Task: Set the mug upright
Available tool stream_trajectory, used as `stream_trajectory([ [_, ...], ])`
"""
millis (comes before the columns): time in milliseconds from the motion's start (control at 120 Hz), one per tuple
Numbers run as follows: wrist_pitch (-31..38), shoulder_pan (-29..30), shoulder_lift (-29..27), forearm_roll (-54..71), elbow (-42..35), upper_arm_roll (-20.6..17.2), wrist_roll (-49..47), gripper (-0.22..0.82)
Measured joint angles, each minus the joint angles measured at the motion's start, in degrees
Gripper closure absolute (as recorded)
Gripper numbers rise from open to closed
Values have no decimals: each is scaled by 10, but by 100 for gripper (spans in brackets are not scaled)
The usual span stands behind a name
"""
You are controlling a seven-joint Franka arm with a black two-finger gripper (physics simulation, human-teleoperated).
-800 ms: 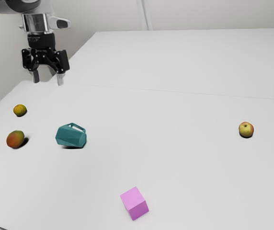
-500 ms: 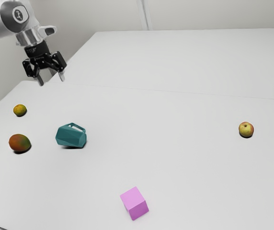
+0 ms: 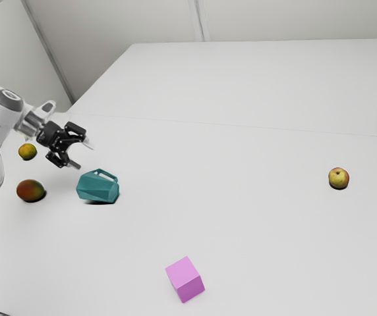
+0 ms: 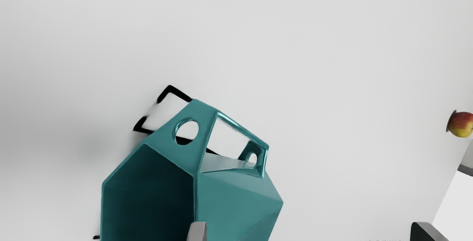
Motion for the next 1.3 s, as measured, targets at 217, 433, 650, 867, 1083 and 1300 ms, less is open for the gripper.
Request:
stream_trajectory([
  [217,6,19,16,-61,-13,4,95,0],
  [433,5,33,39,-103,-10,4,168,0],
  [650,-2,36,55,-138,-14,4,219,0],
  [867,-17,37,59,-165,-49,4,256,0],
  [1083,-25,38,30,-163,-79,8,286,0],
  [1300,-31,39,13,-161,-108,18,308,0],
])
